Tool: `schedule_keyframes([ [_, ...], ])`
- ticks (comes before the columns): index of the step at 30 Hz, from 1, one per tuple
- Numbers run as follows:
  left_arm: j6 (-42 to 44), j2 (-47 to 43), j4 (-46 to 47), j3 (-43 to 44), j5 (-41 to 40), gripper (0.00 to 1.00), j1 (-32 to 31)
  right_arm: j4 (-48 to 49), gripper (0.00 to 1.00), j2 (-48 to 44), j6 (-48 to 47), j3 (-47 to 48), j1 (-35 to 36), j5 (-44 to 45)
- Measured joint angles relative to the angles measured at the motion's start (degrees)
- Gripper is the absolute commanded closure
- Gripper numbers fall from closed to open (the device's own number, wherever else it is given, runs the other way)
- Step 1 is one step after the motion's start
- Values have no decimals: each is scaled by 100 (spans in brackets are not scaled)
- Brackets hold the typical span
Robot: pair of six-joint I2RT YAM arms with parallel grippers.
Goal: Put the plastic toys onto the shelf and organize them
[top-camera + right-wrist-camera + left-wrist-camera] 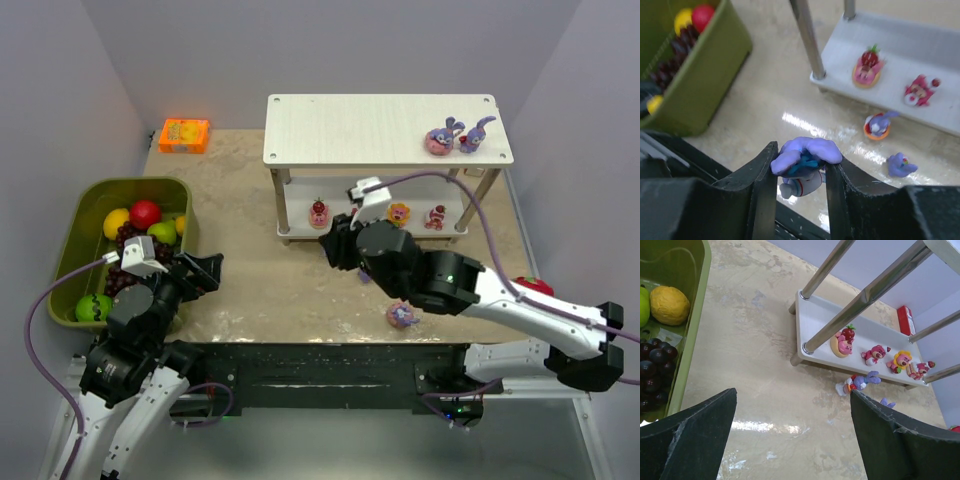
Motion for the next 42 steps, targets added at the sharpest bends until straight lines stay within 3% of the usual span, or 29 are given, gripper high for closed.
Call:
schedule_keyframes([
  [6,0,-24,0,0,0,1,0,-1023,100,37,-111,1707,-540,662],
  [7,0,-37,-2,0,0,1,0,-1104,100,70,-155,1915,-962,702],
  [10,0,-83,0,0,0,1,0,-1294,100,170,-245,2332,-1604,876],
  [16,0,-107,-2,0,0,0,0,-1554,100,662,-282,3086,-2240,1128],
  [28,-2,-129,-4,0,0,1,0,-1749,100,1532,-175,3427,-2920,1252],
  [37,0,-129,-4,0,2,1,0,-1517,100,1554,136,3348,-3257,1228],
  [42,0,-129,-4,0,2,1,0,-1357,94,1556,374,3268,-3517,1043],
])
